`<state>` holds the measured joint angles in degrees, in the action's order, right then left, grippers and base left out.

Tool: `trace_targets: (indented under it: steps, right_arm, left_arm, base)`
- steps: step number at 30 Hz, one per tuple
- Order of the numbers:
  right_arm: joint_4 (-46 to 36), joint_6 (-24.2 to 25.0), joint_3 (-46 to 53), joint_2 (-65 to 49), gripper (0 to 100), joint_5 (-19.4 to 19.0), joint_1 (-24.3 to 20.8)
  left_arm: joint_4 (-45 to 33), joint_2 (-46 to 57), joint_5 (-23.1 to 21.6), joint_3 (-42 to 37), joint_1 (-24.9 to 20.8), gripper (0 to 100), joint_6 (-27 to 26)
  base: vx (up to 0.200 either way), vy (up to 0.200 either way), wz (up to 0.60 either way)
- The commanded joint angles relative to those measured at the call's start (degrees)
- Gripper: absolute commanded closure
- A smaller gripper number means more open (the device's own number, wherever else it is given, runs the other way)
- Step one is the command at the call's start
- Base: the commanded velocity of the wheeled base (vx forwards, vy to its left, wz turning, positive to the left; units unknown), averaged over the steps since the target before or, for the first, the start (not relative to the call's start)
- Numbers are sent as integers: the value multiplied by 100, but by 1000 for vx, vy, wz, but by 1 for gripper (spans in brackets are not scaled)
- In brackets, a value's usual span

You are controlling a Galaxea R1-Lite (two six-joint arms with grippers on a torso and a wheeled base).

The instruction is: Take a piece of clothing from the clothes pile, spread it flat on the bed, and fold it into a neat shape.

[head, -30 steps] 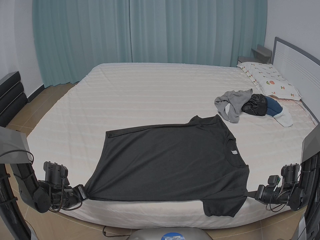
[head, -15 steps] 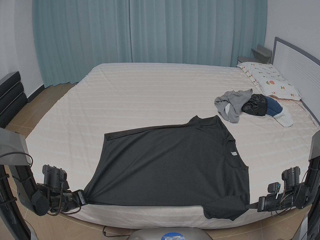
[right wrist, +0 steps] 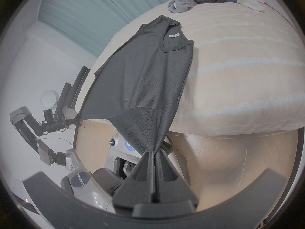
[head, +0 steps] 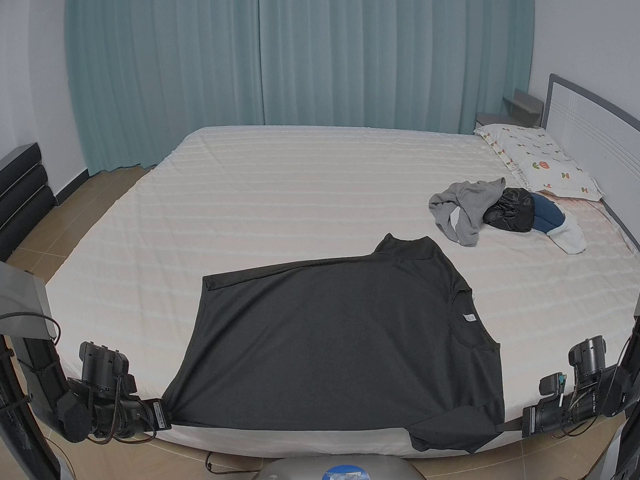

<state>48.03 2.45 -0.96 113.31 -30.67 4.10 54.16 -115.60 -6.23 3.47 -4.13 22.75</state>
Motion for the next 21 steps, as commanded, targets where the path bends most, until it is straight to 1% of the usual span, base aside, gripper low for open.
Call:
trace_targets:
  steps: [1,6,10,13,16,21]
  right_arm:
    - [-215,-175,96,-362,100,0,-5]
    - [-470,-377,96,-442,100,9,-5]
    - [-690,-465,96,-635,100,17,-5]
    - [-927,-509,96,-855,100,26,-5]
    - [-1147,-641,96,-1013,100,61,-14]
    - [-1446,-808,96,-1312,100,105,-14]
  left_arm:
    - [-2,29,-1,-119,-9,100,-121]
    - [-11,38,-1,-312,-9,100,-543]
    - [-81,126,16,-312,0,100,-587]
    - [-336,407,16,-312,-9,100,-605]
    - [-820,767,16,-312,0,100,-904]
    - [-1162,1013,16,-312,-9,100,-1044]
  base:
    - [0,0,0]
    - [0,0,0]
    - [0,0,0]
    - [0,0,0]
    - [0,0,0]
    - [0,0,0]
